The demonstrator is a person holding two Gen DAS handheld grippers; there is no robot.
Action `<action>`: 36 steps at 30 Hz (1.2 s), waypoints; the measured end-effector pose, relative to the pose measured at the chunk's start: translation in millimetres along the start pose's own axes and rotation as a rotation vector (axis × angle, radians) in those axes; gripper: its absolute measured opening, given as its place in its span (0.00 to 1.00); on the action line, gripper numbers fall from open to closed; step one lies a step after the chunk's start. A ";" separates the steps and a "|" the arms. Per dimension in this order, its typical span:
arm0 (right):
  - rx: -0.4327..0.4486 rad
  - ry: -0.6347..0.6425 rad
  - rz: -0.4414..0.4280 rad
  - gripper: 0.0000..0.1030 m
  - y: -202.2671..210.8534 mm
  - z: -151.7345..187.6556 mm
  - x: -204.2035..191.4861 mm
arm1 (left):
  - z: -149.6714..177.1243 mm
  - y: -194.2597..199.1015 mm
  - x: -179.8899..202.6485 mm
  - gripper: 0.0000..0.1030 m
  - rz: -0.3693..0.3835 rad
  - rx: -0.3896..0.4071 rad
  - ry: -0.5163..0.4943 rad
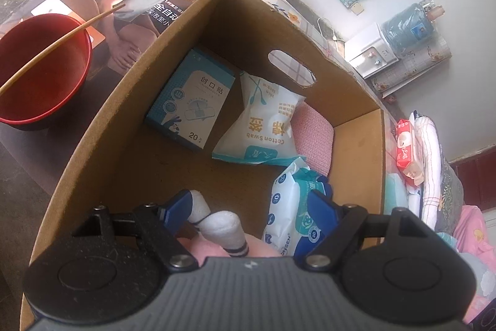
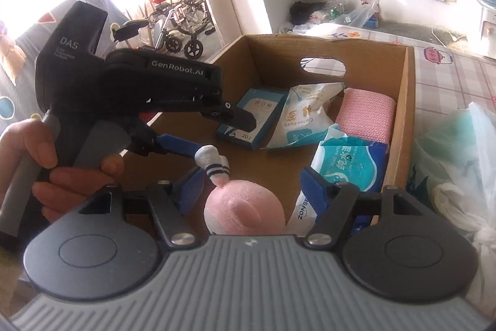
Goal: Organize soft objects
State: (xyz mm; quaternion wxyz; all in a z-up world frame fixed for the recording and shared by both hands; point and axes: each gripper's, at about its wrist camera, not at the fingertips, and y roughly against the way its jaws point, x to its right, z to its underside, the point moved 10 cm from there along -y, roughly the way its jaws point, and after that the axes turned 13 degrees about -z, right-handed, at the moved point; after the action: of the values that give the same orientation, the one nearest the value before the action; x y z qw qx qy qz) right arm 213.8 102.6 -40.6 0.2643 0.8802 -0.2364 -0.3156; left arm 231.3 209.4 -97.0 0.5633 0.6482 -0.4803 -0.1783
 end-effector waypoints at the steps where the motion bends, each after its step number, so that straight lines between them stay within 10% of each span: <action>1: -0.036 0.016 0.004 0.71 -9.9 0.7 0.5 | -1.9 4.2 -0.9 0.79 0.000 0.013 0.004; 8: -0.237 0.017 -0.061 0.65 -69.2 14.2 4.8 | -5.1 17.1 -10.4 0.80 0.004 0.045 0.027; 19: -0.127 -0.372 -0.231 0.56 -80.6 -13.9 40.3 | -19.8 28.0 -26.7 0.80 0.000 0.081 0.067; 29: -0.009 -0.166 0.089 0.61 -63.6 -39.2 65.6 | -20.0 21.8 -24.8 0.80 -0.010 0.074 0.065; 36: 0.093 -0.160 0.113 0.61 -19.9 -47.8 76.1 | -14.4 24.0 -15.5 0.80 -0.006 0.082 0.046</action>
State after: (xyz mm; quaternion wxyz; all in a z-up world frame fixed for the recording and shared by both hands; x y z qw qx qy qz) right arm 303.6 88.2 -54.0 0.2208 0.8487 -0.3205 -0.3580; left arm 224.8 232.6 -75.8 0.5468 0.6762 -0.4719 -0.1453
